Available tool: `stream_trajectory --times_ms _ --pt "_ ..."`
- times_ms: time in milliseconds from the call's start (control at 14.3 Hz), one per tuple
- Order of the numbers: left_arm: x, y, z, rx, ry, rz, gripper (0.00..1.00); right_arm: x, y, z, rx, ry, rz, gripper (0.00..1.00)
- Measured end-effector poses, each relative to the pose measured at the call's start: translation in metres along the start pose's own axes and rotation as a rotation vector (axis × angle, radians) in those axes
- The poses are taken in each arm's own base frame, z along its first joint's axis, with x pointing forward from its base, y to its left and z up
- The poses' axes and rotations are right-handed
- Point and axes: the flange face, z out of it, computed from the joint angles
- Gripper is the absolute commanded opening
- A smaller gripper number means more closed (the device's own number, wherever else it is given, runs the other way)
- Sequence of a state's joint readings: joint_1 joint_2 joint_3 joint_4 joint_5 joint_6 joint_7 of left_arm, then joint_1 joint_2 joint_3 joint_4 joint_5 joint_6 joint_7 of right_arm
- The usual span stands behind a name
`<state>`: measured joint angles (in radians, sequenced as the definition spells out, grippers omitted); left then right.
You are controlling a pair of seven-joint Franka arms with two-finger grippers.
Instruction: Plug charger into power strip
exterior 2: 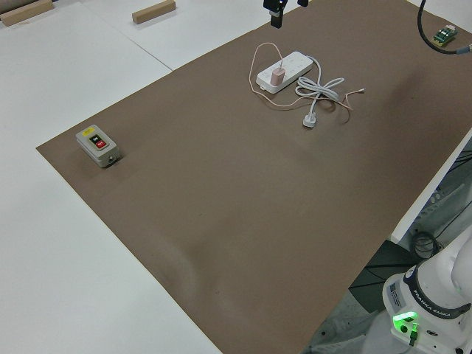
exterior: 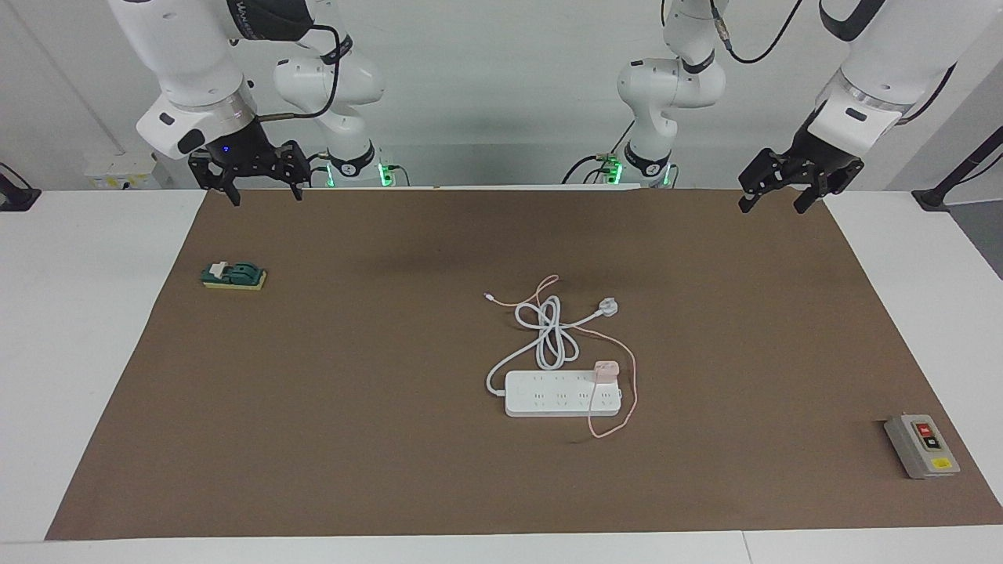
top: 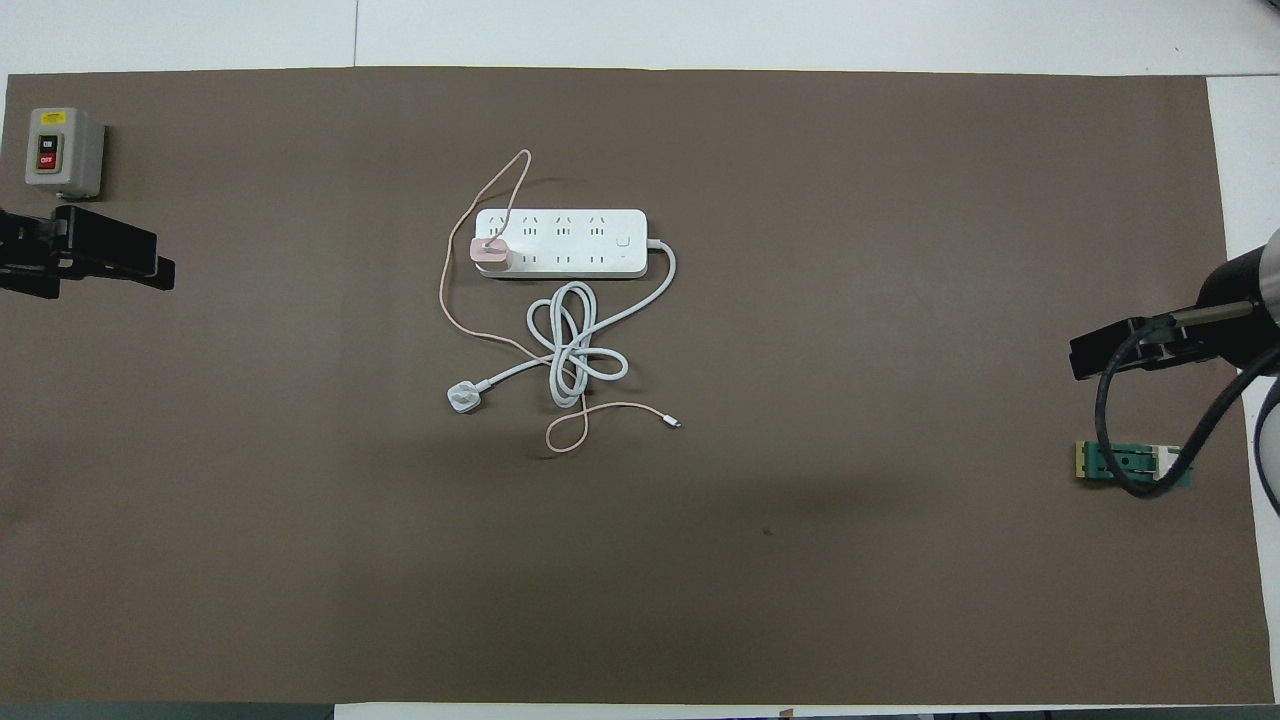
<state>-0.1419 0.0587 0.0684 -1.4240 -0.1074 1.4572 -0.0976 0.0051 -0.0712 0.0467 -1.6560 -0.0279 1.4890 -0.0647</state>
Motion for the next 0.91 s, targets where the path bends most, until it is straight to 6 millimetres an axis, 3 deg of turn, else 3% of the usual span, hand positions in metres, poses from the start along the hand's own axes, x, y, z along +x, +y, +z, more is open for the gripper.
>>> stream_trajectory --times_ms 419,908 --pt "-0.017 -0.021 -0.013 0.052 0.005 -0.033 1.00 0.000 0.000 0.000 0.000 0.000 0.000 1.00" --pt "-0.025 -0.019 0.006 0.073 -0.017 -0.026 1.00 0.000 0.000 0.000 0.000 0.000 0.000 1.00"
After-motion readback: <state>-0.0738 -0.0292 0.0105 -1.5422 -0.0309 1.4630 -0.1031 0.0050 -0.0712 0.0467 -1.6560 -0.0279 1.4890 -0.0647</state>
